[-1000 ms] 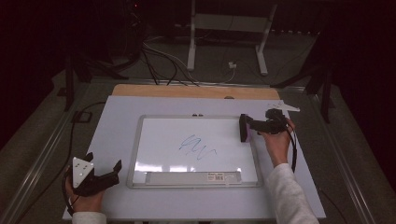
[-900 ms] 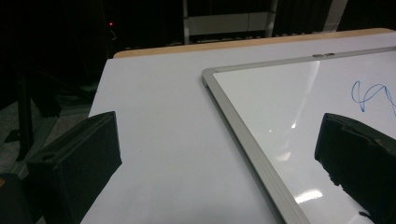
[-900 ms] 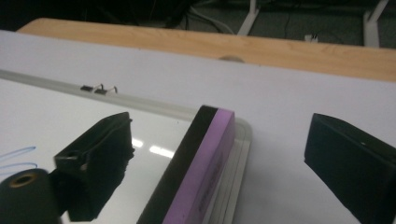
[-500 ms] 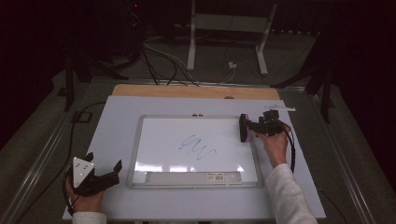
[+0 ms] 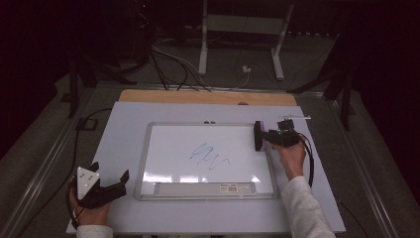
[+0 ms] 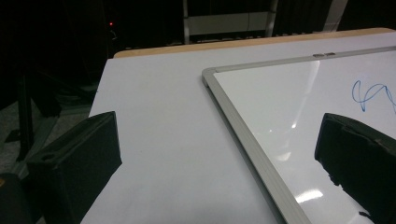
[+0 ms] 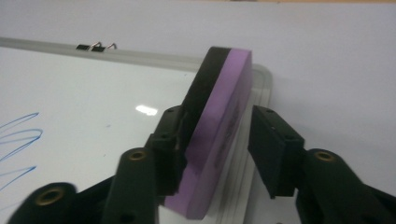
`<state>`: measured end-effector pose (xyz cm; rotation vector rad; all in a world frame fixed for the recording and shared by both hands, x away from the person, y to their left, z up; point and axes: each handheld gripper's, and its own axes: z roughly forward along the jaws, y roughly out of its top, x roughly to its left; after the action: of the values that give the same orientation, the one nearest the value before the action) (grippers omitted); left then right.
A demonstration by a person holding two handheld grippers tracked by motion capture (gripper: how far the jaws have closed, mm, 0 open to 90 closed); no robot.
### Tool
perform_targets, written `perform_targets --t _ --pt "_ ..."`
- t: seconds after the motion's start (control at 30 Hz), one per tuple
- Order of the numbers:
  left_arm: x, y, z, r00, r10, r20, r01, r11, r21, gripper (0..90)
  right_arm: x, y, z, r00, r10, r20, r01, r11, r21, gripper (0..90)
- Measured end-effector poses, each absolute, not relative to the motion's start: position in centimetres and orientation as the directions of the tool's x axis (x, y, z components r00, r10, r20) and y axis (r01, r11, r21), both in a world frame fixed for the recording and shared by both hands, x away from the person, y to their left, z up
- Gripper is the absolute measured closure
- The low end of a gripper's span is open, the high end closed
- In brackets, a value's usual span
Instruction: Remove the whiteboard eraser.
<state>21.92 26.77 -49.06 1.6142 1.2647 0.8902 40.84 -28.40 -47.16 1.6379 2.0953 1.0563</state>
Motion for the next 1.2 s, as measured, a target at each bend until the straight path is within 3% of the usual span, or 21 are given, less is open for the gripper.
perform_targets --t 0.1,0.63,0.77,0.83,1.2 --pt "21.9 26.7 -49.0 0.228 0.973 0.025 0.346 -0.105 0.932 1.1 40.9 -28.4 -47.3 -0.316 0.92 0.233 0.73 0.079 0.678 60.7" --pt "21.9 26.7 -49.0 0.229 0.973 0.029 0.348 -0.11 0.931 1.1 41.4 -27.7 -47.9 -0.294 0.897 0.331 0.771 0.018 0.637 52.2" --pt "21.9 26.7 -49.0 0.227 0.974 0.024 0.346 -0.104 0.932 1.1 41.7 -27.1 -48.3 -0.295 0.887 0.355 0.782 0.011 0.623 46.4" --pt "21.9 26.7 -49.0 0.227 0.974 0.025 0.347 -0.105 0.932 1.1 41.9 -26.8 -48.8 -0.284 0.884 0.371 0.803 0.008 0.596 39.3" --pt "21.9 26.8 -49.0 0.228 0.973 0.028 0.348 -0.108 0.931 1.1 41.8 -26.3 -49.3 -0.286 0.896 0.34 0.801 0.029 0.598 41.0"
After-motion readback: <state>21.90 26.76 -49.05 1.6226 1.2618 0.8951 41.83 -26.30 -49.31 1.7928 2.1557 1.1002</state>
